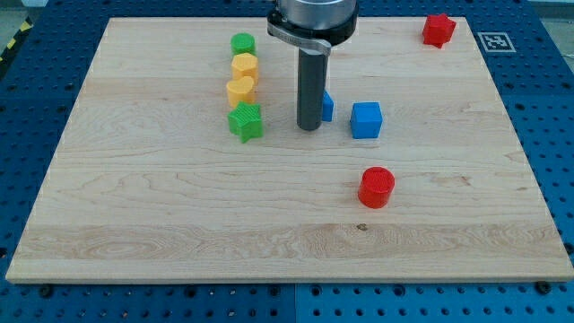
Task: Push the blue triangle towards the top center
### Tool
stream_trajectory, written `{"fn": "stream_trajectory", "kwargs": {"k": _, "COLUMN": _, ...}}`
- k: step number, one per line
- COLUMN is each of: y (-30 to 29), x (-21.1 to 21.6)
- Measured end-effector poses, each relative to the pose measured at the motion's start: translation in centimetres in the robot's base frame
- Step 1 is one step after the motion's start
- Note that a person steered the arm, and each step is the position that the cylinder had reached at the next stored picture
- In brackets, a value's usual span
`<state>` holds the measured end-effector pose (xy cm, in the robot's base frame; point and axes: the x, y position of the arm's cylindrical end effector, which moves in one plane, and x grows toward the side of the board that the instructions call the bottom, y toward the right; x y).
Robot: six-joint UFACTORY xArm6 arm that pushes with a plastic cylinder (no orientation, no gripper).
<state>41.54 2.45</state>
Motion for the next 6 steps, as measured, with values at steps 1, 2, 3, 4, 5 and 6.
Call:
{"fn": "stream_trajectory", "kwargs": {"k": 1, "y": 0.0, "x": -1.4}}
{"fn": "stream_trajectory", "kwargs": {"k": 2, "y": 0.4, "x": -2.2}}
{"fn": "stream_trajectory", "kwargs": {"k": 3, "y": 2.3, "x": -2.2}}
{"fn": "stream_trajectory", "kwargs": {"k": 4, "y": 3.5, "x": -2.2}}
{"fn": "stream_trajectory", "kwargs": {"k": 5, "y": 3.5, "x": -2.5}}
{"fn": "stream_trajectory", "kwargs": {"k": 6, "y": 3.5, "x": -3.3}}
